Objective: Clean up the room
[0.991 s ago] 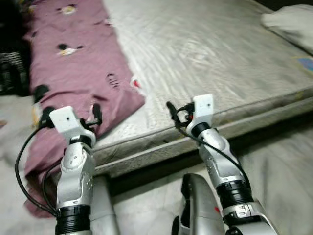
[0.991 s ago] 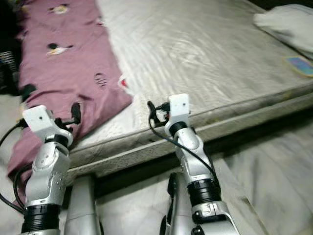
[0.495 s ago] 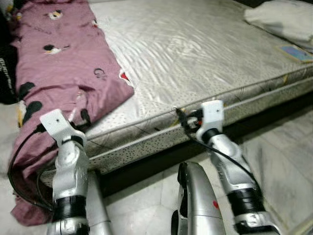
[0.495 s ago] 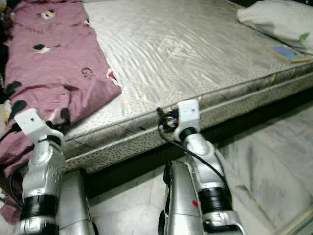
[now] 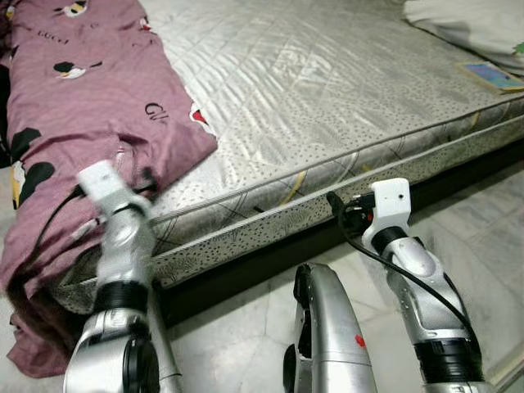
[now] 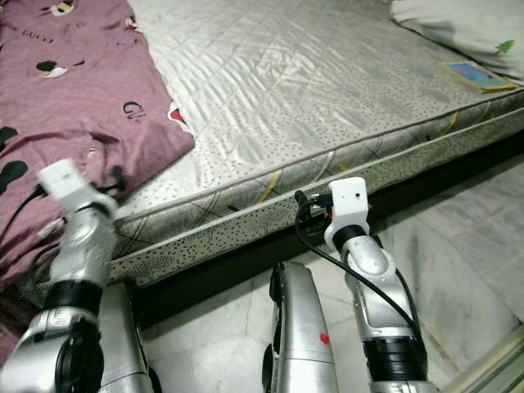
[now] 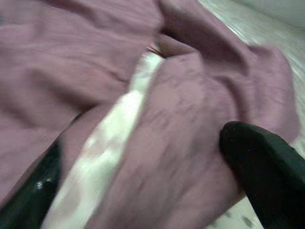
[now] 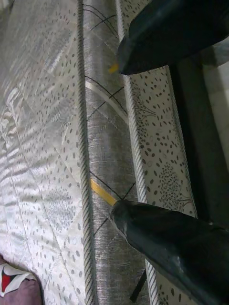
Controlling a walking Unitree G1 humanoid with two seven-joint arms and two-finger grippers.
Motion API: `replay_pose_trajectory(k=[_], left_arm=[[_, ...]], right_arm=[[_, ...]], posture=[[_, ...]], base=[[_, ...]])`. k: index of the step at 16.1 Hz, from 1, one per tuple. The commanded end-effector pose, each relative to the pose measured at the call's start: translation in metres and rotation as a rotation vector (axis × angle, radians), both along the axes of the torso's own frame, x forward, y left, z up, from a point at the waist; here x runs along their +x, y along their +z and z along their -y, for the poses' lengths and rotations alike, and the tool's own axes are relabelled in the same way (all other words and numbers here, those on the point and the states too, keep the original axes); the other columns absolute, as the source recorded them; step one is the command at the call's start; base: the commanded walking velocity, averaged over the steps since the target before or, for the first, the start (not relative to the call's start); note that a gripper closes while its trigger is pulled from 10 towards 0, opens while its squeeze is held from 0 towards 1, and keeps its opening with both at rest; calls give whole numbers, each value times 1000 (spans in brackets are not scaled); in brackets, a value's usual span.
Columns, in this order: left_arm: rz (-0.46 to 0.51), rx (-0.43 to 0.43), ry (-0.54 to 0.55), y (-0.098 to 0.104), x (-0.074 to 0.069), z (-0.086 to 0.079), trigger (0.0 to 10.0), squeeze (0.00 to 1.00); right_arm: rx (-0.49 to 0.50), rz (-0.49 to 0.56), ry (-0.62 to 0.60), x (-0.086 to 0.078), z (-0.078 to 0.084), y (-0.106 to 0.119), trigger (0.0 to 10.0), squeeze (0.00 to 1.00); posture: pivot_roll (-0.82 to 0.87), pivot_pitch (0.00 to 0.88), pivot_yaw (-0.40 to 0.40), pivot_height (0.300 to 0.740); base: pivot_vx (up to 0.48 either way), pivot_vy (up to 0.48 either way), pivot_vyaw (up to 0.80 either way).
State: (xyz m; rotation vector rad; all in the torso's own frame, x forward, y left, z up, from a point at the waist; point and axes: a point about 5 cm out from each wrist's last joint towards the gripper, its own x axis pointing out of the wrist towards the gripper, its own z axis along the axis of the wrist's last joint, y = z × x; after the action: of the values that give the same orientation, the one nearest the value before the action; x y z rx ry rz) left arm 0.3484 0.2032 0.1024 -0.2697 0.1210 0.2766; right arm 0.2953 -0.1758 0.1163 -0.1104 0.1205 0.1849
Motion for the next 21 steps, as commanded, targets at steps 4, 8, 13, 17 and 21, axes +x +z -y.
replay_pose_trajectory(k=[4, 8, 13, 17, 21], left_arm=[[-139, 140, -334, -28, -5, 53, 10000, 0], [-267, 285, -705, -59, -27, 94, 10000, 0], [-243, 504, -1129, -62, -47, 130, 10000, 0], [-83, 701, -1242, -42, -51, 144, 10000, 0], [23, 839, -1227, -21, -46, 145, 10000, 0]], right_arm=[[-2, 3, 8, 1, -3, 5, 10000, 0], [2, 3, 5, 4, -5, 5, 10000, 0], [17, 16, -5, 8, -9, 5, 10000, 0], [27, 23, -13, 11, -12, 4, 10000, 0], [43, 36, -7, 17, -18, 4, 10000, 0]], posture=[[-252, 47, -67, 426], [-244, 36, -59, 426], [-235, 9, -35, 426], [-219, 0, -21, 426], [-199, 0, -16, 426]], base=[[0, 0, 0], [0, 0, 0], [0, 0, 0], [0, 0, 0], [0, 0, 0]])
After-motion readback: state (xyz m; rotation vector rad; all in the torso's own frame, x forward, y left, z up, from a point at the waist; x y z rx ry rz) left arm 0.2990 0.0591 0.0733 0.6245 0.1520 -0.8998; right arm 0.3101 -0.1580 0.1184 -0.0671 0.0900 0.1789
